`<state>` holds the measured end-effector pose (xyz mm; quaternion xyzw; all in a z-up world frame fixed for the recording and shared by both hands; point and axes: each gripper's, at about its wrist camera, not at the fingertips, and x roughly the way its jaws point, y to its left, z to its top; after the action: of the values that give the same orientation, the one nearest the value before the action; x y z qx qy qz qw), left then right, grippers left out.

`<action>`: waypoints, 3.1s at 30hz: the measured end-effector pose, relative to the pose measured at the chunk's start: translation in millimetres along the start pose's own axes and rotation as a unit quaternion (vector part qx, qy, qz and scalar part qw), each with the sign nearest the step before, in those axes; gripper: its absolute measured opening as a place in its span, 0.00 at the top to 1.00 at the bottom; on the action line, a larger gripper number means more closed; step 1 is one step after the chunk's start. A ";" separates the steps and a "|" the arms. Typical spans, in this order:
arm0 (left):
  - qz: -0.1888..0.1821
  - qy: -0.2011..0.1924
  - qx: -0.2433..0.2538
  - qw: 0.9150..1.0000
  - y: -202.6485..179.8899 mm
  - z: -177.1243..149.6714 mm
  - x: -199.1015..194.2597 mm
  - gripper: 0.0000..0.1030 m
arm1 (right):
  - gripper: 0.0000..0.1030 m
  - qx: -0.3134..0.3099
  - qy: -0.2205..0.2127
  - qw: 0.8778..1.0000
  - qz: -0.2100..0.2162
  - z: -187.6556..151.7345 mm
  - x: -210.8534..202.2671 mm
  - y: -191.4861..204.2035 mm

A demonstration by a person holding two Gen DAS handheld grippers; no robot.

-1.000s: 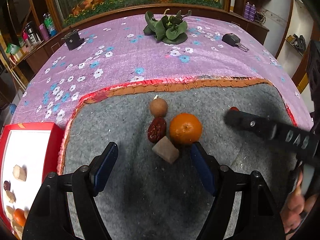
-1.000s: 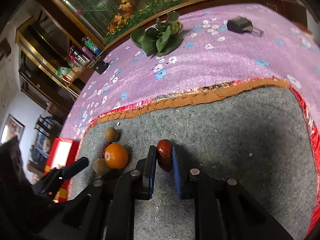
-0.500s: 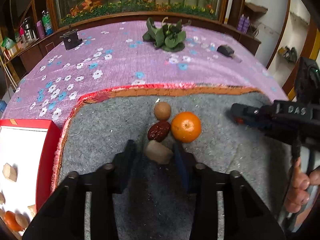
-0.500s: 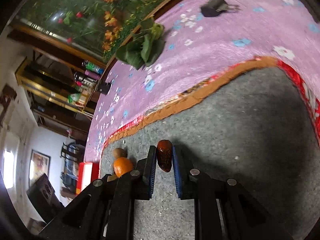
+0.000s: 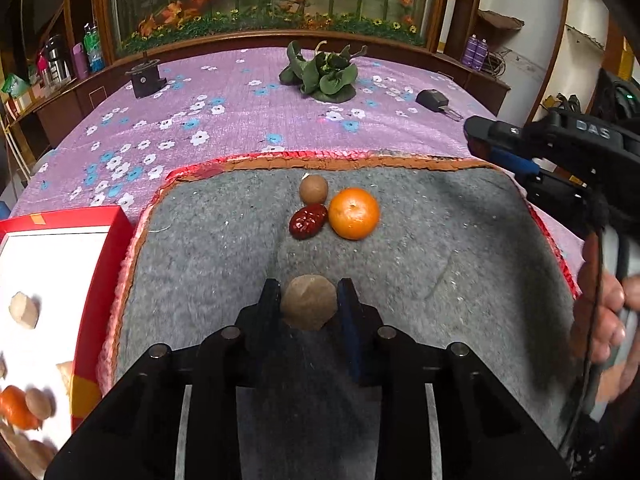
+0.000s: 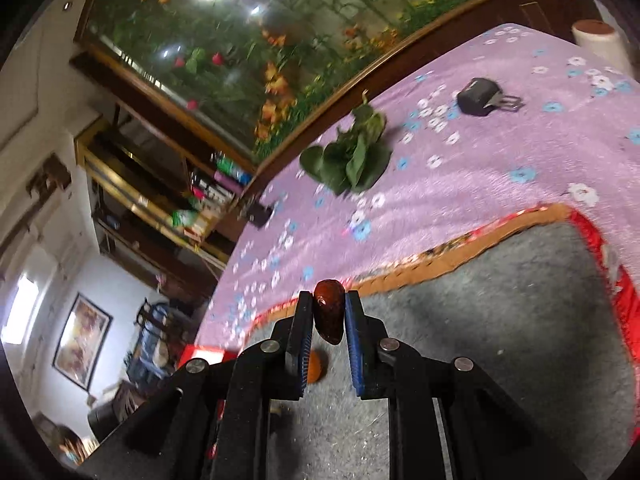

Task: Organize fruits
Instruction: 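Lift the red date with the right tool while the left tool lifts the round cake, then carry the red date and round cake into the white tray and open both tools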

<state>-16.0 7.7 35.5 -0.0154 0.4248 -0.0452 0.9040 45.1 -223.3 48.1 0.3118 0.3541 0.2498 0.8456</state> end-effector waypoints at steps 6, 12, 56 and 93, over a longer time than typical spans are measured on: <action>-0.002 -0.013 -0.001 1.000 -4.9 -15.6 -23.5 0.75 | 0.84 -0.002 -0.004 1.000 -0.002 2.1 -2.0 -2.4; -0.001 -0.017 0.013 1.000 -17.6 -43.3 -42.5 0.74 | 0.84 0.051 -0.051 0.997 -0.007 13.5 -25.3 -28.4; 0.035 -0.118 0.109 0.986 -19.7 -88.7 -105.1 0.74 | 0.84 0.004 -0.134 0.983 -0.122 13.5 -63.4 -33.6; 0.167 -0.156 -0.038 0.973 178.2 -72.7 -143.6 0.74 | 0.84 -0.178 0.076 0.981 0.013 -96.6 -7.5 148.7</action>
<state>-150.9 199.4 87.3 0.0143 0.2763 0.1255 0.9528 -62.4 -93.0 102.4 0.1413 0.3633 0.3424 0.8549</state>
